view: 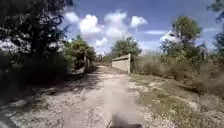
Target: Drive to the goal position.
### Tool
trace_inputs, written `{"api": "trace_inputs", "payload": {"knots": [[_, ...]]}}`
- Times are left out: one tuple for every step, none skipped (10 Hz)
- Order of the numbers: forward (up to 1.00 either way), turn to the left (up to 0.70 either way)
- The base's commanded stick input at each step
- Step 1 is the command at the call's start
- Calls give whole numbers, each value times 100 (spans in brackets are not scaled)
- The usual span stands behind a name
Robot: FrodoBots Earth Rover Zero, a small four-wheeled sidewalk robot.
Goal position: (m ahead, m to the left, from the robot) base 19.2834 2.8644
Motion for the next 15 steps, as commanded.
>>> {"api": "trace_inputs", "payload": {"knots": [[85,0],[85,0],[85,0],[85,0],[85,0],[85,0],[85,0],[85,0],[85,0],[85,0],[85,0],[85,0],[85,0],[85,0],[85,0]]}}
